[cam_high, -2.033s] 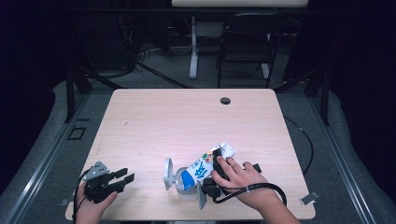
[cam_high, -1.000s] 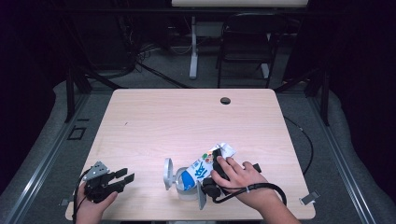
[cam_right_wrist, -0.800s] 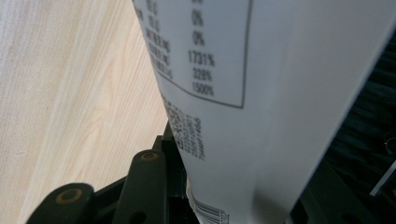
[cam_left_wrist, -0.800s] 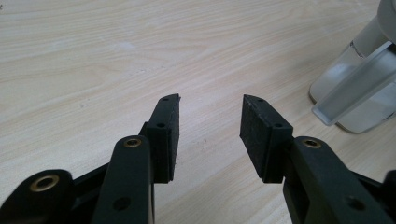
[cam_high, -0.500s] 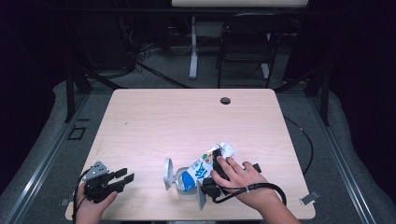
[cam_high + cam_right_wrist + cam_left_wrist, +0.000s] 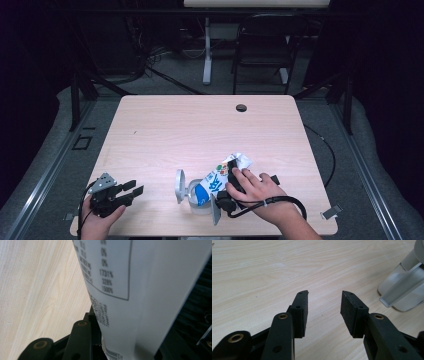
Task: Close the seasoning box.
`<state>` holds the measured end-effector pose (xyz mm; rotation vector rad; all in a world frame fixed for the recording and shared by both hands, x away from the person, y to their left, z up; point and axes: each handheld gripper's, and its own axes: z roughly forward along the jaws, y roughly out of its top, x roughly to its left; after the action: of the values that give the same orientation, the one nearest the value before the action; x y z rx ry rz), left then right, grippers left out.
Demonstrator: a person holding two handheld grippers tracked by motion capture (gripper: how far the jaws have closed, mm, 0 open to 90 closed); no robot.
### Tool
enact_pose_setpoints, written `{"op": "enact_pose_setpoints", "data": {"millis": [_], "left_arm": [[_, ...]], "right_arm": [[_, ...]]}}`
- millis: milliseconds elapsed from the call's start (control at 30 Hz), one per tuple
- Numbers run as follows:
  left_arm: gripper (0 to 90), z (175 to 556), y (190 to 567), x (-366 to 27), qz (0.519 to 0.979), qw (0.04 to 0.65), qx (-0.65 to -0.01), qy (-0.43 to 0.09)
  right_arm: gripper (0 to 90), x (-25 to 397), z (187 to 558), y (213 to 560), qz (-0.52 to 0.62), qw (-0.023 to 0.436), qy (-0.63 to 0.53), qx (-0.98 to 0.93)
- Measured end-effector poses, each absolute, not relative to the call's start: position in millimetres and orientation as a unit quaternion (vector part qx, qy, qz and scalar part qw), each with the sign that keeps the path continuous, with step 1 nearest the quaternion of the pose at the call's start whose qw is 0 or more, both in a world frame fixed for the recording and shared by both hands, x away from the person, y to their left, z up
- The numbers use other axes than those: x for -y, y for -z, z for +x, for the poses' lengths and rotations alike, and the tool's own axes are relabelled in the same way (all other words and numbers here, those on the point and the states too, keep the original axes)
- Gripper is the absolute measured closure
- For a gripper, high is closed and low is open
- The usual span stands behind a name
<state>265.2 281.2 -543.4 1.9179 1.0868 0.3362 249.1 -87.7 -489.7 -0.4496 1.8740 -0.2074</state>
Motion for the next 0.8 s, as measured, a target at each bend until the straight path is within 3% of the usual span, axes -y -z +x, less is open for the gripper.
{"op": "enact_pose_setpoints", "data": {"millis": [800], "left_arm": [[58.0,264.9,543.9,-280.9,0.771,0.441,-0.439,-0.134]], "right_arm": [[68.3,86.5,248.7,488.2,-0.194,0.565,0.087,-0.798]]}}
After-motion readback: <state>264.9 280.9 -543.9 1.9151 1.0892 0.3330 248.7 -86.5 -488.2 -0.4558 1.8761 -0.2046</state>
